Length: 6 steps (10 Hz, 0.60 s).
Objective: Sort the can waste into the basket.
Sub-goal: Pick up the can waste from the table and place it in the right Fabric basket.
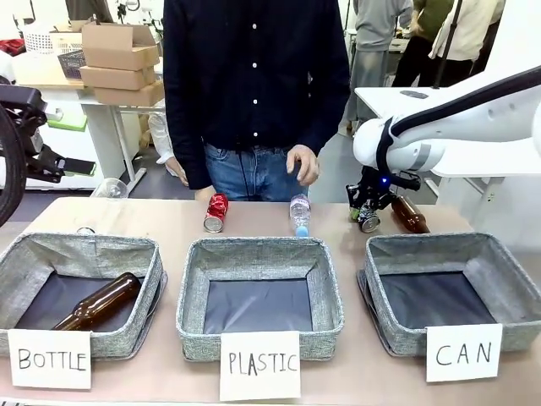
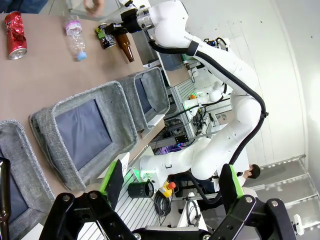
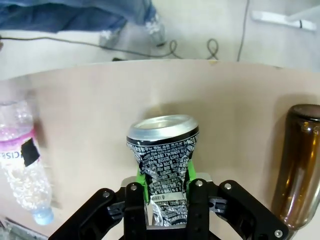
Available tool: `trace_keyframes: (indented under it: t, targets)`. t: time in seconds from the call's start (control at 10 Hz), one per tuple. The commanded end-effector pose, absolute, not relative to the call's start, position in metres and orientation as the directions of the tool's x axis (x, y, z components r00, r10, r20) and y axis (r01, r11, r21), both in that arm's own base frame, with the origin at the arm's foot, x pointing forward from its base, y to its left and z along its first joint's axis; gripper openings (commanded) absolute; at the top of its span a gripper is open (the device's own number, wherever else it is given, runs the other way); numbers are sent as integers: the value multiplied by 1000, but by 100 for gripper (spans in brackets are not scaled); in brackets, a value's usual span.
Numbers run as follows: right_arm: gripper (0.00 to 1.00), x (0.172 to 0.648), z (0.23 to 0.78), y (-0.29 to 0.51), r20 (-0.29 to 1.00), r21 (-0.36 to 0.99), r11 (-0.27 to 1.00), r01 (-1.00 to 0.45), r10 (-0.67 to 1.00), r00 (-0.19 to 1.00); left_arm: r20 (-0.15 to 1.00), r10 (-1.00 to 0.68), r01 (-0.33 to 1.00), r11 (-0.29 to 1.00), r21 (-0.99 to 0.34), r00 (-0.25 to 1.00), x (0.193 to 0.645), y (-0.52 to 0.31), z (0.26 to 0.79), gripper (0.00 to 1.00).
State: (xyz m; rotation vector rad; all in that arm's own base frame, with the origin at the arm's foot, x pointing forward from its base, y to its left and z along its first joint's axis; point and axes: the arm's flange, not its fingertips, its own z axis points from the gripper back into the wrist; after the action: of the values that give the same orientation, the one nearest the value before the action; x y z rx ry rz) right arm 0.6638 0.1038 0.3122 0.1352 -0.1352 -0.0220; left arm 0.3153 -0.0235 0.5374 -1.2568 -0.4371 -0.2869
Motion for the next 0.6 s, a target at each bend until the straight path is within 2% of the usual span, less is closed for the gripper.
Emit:
trace_keyframes:
  t: [0.0, 0.1, 0.3, 0.4, 0.5]
  targets:
    - [0, 649, 337, 96, 174, 210, 978, 13, -51, 983, 491, 35, 465, 269, -844, 871, 318, -25, 538, 100]
    - [0, 626, 374, 90, 231, 290, 957, -23, -47, 972, 491, 35, 465, 269, -844, 871, 318, -25, 538, 100]
    - [0, 561, 440, 79, 307, 547, 804, -235, 69, 949, 491, 35, 465, 269, -844, 871, 318, -25, 538, 100]
    - [0, 531, 458, 69, 275, 619, 739, -266, 114, 955, 491, 35, 465, 269, -844, 871, 318, -25, 538, 100]
    - [0, 503, 470, 58, 237, 702, 623, -344, 252, 938, 491, 35, 465, 269, -844, 871, 318, -25, 538, 100]
